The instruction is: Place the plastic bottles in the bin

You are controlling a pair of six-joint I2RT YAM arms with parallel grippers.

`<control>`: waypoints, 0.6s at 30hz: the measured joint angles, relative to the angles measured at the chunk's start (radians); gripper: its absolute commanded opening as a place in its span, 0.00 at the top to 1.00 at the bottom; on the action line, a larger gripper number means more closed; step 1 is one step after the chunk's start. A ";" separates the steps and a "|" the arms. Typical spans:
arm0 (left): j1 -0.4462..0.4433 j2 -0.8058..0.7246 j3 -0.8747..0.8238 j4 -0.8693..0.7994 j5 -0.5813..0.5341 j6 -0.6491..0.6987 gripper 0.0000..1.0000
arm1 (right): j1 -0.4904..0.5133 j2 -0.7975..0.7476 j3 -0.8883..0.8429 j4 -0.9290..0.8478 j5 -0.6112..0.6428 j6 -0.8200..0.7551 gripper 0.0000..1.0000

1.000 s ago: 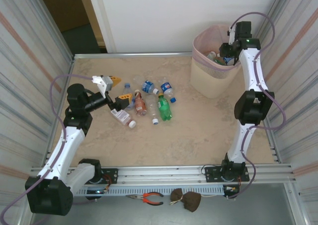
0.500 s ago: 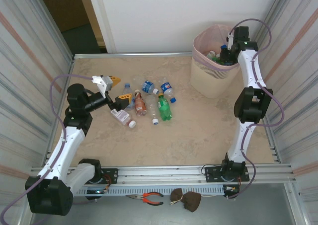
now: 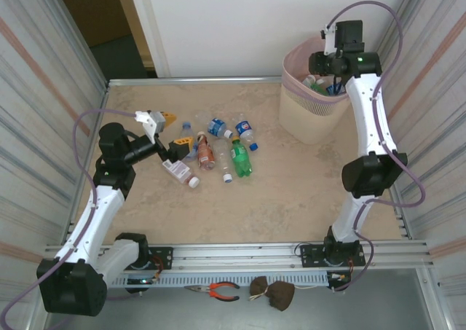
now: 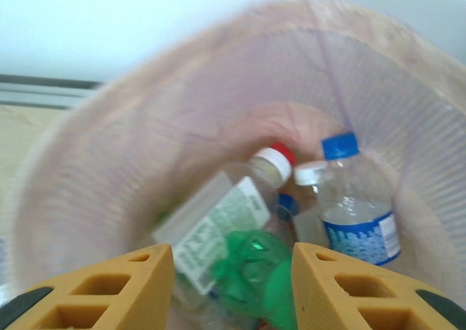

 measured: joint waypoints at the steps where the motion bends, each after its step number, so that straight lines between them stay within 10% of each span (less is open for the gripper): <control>1: 0.000 0.000 0.000 -0.002 -0.009 0.000 0.01 | 0.021 -0.010 0.001 -0.001 0.000 0.008 0.53; 18: 0.000 0.000 0.000 -0.022 -0.077 0.001 0.01 | 0.343 0.026 0.001 -0.018 0.007 0.103 0.51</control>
